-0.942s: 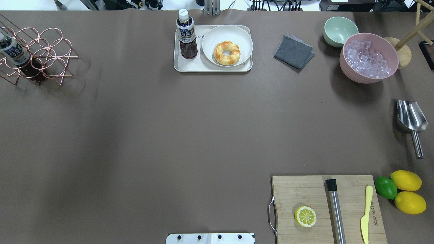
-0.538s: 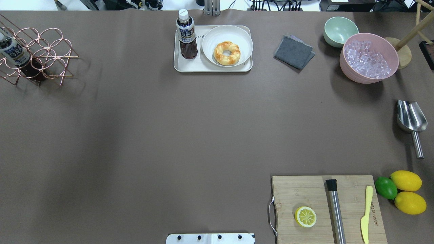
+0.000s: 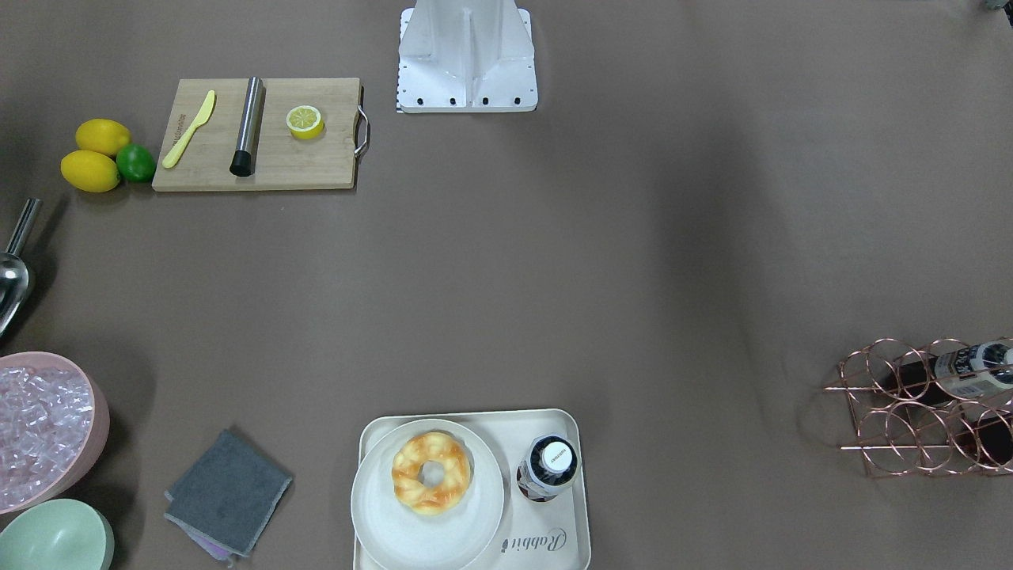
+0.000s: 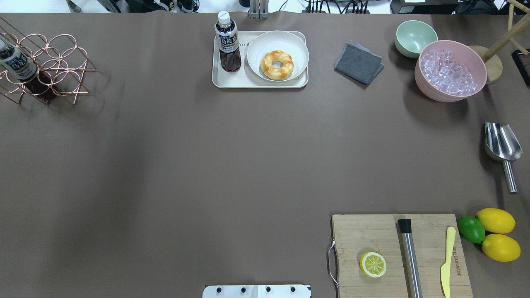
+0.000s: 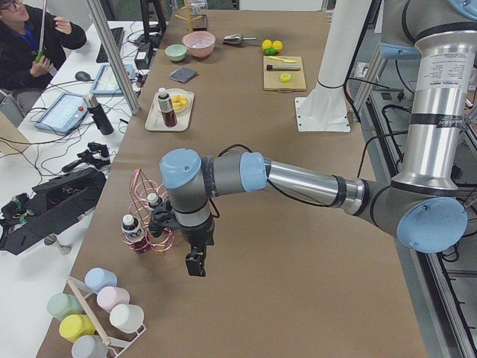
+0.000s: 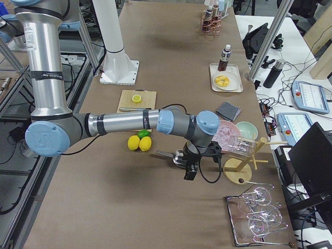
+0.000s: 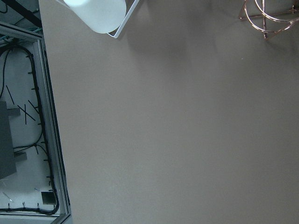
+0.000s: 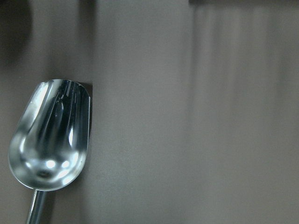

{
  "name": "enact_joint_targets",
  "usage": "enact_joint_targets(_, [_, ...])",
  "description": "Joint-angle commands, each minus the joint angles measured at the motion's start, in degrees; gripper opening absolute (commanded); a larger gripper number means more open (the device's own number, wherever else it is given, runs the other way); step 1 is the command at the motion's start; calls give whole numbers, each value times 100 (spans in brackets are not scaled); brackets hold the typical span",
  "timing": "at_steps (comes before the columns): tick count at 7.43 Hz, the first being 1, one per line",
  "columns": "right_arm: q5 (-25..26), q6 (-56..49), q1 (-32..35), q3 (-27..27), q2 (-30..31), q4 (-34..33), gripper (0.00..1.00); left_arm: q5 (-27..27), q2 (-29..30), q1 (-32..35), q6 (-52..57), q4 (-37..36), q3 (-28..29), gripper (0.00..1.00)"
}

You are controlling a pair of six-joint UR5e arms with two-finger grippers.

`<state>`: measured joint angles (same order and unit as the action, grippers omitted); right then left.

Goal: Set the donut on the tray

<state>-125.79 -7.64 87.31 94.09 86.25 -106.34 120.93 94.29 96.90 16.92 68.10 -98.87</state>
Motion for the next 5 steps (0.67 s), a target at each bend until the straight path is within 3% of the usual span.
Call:
enact_joint_targets(1, [-42,0,32,-127,23,-1,100,-43,-199,5,48,19,8,98])
enact_joint_targets(5, [-306,17,32,-145,32,-1,100,44,-333,-39,48,63,-62,98])
